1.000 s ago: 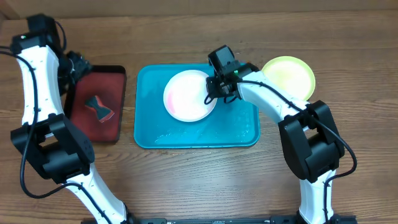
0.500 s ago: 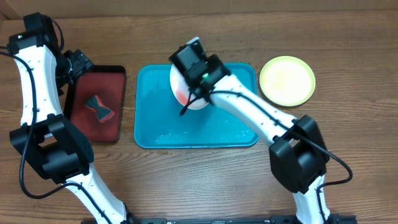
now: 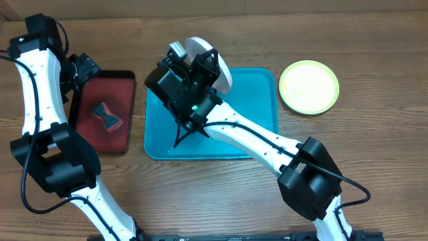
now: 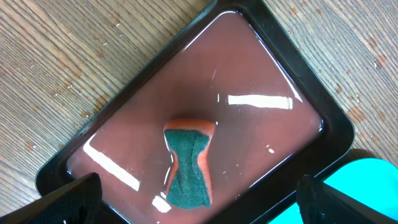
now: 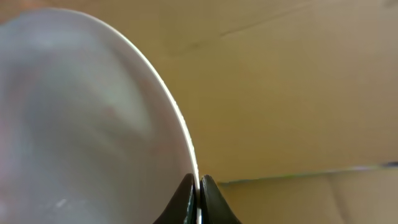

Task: Clean dirty plates on tray and stack at the side
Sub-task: 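Lift the white plate with the right gripper and stack it on the yellow plate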

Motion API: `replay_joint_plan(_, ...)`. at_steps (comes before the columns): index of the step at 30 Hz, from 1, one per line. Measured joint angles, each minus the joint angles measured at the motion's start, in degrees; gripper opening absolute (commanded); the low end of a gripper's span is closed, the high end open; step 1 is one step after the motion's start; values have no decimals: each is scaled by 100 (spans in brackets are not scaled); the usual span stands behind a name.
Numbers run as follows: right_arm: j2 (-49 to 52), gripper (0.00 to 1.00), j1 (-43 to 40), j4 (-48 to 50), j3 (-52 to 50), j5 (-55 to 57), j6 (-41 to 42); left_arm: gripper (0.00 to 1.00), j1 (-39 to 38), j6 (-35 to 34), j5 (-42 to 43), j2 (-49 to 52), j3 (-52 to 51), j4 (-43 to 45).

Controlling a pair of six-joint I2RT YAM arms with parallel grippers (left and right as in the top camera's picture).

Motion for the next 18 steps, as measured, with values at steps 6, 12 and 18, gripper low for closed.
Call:
replay_joint_plan(6,0,4,26,616,2,509,-890,100,0,0,0,0,0,2)
replay_joint_plan(12,0,4,15,610,2,577,-796,100,0,0,0,0,0,2)
replay_joint_plan(18,0,4,-203,-1064,52,-485,894,100,0,0,0,2,0,2)
